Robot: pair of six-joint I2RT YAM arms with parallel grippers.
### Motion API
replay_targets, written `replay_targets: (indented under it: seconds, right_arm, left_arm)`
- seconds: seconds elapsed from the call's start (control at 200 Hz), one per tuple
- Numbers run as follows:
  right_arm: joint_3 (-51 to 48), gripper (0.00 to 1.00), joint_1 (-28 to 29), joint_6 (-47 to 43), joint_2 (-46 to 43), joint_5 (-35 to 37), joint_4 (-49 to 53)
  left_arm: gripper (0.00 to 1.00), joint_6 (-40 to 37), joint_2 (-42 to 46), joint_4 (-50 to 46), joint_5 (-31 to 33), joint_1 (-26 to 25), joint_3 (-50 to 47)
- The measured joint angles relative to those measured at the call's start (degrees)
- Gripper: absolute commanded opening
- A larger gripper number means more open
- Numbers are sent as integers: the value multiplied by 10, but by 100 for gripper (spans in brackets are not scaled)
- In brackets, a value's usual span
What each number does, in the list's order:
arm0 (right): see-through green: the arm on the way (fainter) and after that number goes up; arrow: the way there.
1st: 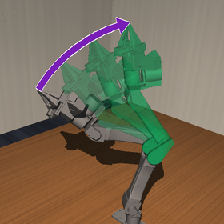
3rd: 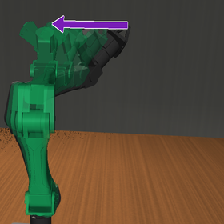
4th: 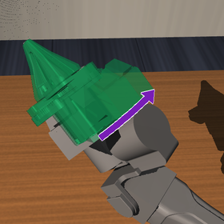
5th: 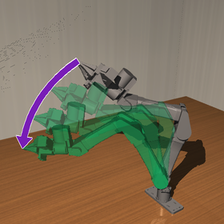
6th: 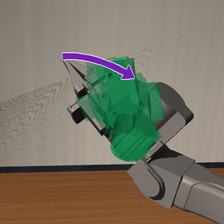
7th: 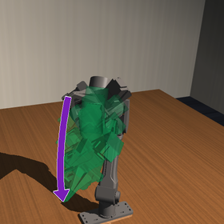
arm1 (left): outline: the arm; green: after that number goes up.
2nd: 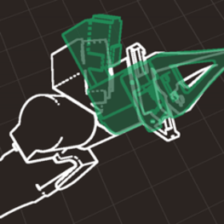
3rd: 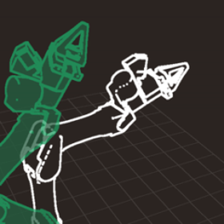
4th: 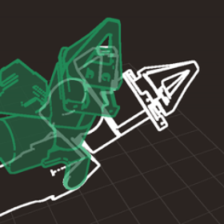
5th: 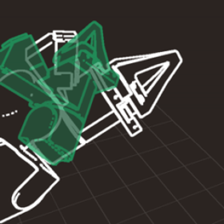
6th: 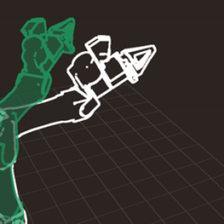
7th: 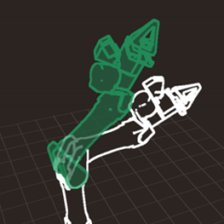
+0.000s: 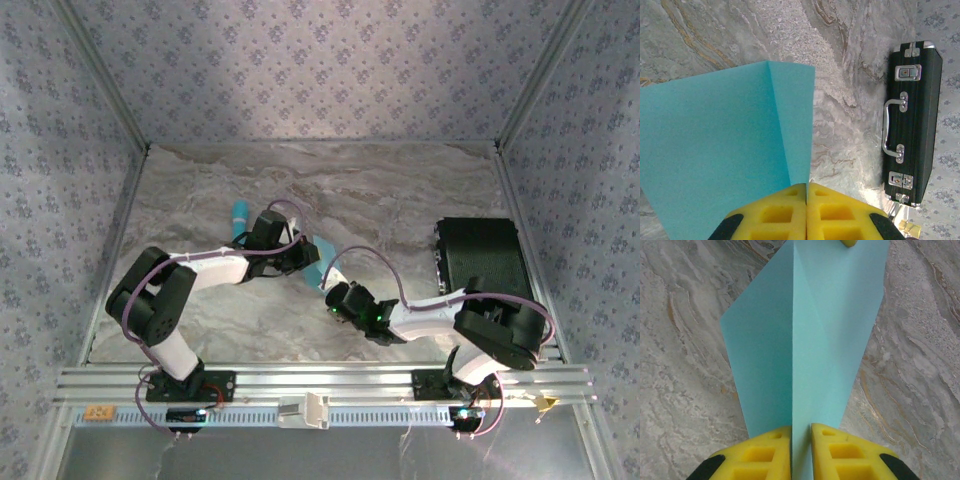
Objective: Fold a paper plane with a square sheet of paper (pick it up from the middle)
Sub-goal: Fourth fold the wing at the center of the table.
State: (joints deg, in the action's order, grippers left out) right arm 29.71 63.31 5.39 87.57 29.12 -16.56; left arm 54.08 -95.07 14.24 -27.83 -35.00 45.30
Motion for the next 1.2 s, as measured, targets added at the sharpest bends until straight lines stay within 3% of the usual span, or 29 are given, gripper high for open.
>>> replay_targets:
  seconds: [0.66, 1.199]
  right_arm:
    - [-10, 20, -4, 5, -7, -14, -13]
    - [-10, 13, -7, 11, -7, -14, -13]
  left_arm:
    - [6, 0, -9, -3, 0, 0, 0]
    - [6, 0, -10, -3, 0, 0, 2]
